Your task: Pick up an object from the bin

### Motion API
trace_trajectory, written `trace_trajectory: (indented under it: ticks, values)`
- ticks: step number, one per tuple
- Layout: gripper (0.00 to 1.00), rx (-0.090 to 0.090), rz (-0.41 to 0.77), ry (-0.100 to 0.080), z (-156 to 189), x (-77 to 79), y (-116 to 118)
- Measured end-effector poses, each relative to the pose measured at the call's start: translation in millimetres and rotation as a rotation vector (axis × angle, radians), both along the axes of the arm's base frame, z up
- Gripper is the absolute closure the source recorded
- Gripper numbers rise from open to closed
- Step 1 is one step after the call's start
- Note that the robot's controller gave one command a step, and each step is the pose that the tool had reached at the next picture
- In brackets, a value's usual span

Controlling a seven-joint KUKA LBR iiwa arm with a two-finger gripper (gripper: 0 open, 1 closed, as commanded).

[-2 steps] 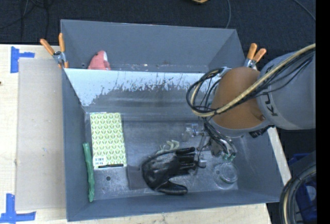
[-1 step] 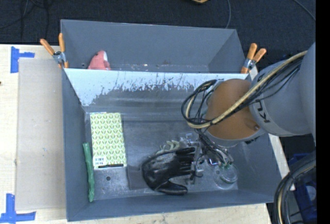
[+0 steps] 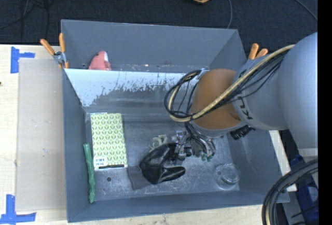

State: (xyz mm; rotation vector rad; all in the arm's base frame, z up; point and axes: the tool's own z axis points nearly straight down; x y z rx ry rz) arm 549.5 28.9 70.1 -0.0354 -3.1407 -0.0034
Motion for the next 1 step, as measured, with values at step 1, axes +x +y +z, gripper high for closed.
trace_trajectory:
  ticks: [1]
  values:
    - [1.0,0.0,0.0,0.0,0.0,0.0,0.0]
